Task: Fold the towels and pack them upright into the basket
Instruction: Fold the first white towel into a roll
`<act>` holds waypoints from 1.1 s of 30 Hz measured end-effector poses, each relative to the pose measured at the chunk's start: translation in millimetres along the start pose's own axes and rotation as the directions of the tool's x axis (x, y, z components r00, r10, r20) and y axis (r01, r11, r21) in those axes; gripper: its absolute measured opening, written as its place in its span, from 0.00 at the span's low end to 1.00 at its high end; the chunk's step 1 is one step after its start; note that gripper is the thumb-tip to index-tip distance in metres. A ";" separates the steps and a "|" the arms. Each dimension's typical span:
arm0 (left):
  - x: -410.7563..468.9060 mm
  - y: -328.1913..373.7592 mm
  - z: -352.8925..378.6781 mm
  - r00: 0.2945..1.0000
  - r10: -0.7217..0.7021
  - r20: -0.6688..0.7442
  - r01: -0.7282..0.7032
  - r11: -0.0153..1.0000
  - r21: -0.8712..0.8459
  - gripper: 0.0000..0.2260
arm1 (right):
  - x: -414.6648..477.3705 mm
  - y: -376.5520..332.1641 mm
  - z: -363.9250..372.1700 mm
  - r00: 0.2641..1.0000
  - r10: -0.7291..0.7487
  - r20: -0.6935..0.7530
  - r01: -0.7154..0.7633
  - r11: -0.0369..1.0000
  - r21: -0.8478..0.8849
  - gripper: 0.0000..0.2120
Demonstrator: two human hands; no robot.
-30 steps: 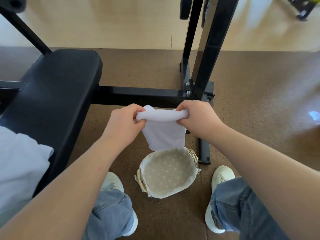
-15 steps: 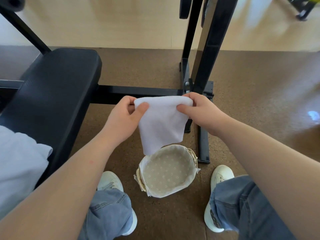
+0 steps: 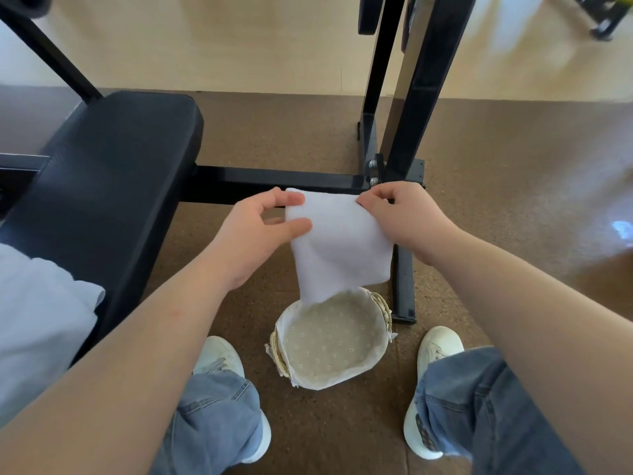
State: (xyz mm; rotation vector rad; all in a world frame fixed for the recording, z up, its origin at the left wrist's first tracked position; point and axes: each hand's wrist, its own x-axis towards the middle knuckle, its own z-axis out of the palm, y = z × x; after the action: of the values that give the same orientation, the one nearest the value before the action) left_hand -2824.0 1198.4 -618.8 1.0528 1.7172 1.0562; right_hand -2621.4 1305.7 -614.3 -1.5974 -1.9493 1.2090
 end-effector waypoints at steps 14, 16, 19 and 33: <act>-1.8 -5.4 3.9 0.994 0.097 0.041 -0.103 0.810 0.577 0.35 | -14.8 -9.0 -4.8 0.914 -0.179 0.364 0.312 0.883 -0.351 0.20; -1.9 -4.8 1.2 0.991 0.116 0.065 -0.133 0.803 0.581 0.31 | -12.9 -4.9 -6.3 0.918 -0.205 0.340 0.310 0.905 -0.291 0.16; -1.3 -5.8 -4.3 0.985 0.151 0.080 -0.169 0.816 0.552 0.22 | -9.1 0.3 -9.4 0.951 -0.182 0.251 0.240 0.944 -0.226 0.19; 0.8 -7.3 1.2 0.982 0.075 -0.174 -0.039 0.979 0.200 0.09 | -5.6 6.8 -10.2 0.928 -0.165 0.335 0.138 0.985 0.103 0.45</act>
State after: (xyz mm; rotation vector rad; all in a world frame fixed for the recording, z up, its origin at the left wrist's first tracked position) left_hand -2824.8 1197.3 -626.2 1.1647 1.9801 1.0620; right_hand -2608.1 1304.6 -612.3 -1.2343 -2.1542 1.5601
